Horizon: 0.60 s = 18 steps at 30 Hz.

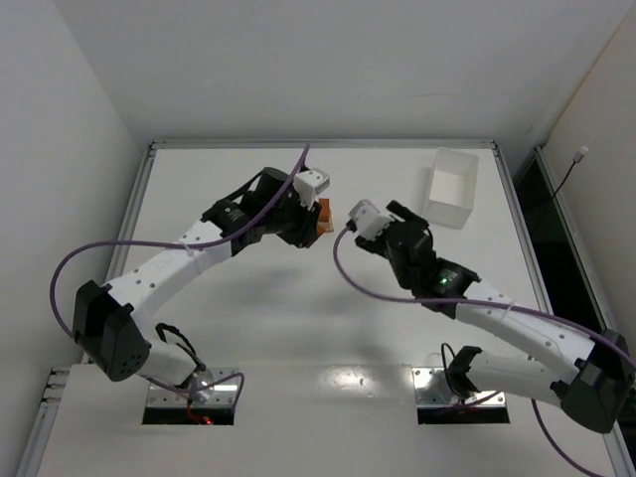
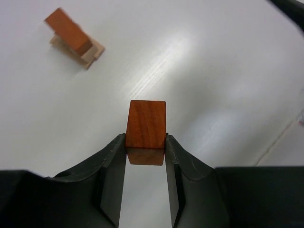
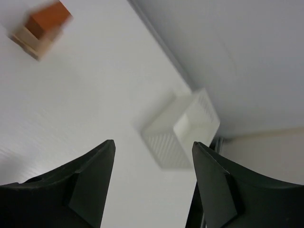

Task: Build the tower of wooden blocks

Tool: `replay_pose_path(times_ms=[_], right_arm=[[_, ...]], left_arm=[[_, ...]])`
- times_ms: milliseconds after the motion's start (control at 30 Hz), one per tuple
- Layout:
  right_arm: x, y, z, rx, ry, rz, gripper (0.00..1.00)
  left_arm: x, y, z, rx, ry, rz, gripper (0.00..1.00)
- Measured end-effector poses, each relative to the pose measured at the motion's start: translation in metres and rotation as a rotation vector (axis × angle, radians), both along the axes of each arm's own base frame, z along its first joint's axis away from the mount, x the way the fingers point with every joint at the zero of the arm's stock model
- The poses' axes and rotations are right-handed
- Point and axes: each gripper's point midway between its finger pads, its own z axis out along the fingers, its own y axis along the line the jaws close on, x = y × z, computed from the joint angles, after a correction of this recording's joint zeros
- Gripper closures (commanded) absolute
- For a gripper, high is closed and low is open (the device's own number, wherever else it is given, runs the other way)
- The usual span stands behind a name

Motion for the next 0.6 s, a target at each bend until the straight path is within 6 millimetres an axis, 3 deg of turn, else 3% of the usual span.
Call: replay_pose_path(times_ms=[100,333,433,600], right_arm=[[0.005,-0.055,-0.019,0.079,0.113,-0.223,0.37],[-0.006,-0.145,-0.046,0.305,0.261,-0.629,0.4],[-0.01,-0.175,-0.045,0.416,0.284,-0.783,0.4],[-0.011,-0.206,-0.048,0.579,0.33,-0.967,0.4]], left_arm=[[0.029,0.002,-0.002,0.002,0.036,0.199,1.0],[0.108,0.006,-0.018,-0.041,0.165,0.513,1.0],[0.131,-0.001,-0.03,-0.06,0.217,0.573,1.0],[0.144,-0.017,-0.044,-0.066,0.267,0.601,1.0]])
